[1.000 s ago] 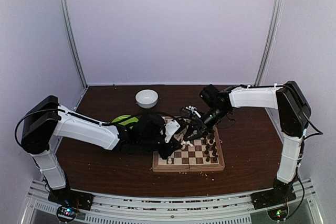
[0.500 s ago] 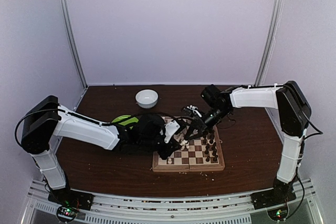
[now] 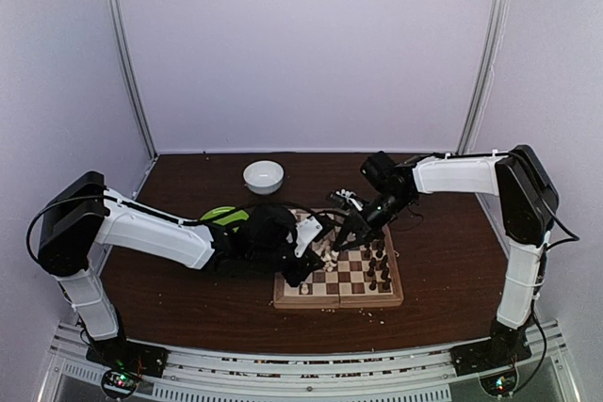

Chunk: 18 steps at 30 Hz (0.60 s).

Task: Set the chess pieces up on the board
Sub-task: Pass from the left arm to the right, then place the pawn on the chessboard.

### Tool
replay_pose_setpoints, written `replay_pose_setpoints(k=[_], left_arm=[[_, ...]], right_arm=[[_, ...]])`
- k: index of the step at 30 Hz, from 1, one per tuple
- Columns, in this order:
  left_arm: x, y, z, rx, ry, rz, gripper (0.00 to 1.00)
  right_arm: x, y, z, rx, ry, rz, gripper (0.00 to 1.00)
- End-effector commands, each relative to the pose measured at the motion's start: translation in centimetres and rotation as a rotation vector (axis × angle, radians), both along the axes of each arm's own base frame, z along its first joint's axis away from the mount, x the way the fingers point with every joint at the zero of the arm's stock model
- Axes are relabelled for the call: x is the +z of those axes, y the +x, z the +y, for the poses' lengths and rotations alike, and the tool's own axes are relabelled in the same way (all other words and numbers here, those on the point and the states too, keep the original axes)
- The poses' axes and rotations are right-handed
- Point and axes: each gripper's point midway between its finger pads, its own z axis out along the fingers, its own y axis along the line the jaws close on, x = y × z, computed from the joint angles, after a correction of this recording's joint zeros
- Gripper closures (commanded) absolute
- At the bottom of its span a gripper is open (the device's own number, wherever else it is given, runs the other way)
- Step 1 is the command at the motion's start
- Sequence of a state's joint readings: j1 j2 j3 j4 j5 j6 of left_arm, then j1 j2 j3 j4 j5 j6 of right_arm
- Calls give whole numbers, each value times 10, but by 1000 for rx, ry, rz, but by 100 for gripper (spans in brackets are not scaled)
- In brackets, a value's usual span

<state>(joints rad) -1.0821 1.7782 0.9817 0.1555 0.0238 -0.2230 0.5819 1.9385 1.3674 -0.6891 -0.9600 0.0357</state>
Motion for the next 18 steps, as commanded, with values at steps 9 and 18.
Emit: replay_pose_setpoints(k=[9, 18], left_arm=[[5, 6, 3, 55, -17, -6, 100], [3, 16, 3, 60, -57, 48, 100]], right_arm=[[28, 13, -26, 5, -83, -301, 95], [41, -19, -50, 116, -173, -566, 94]])
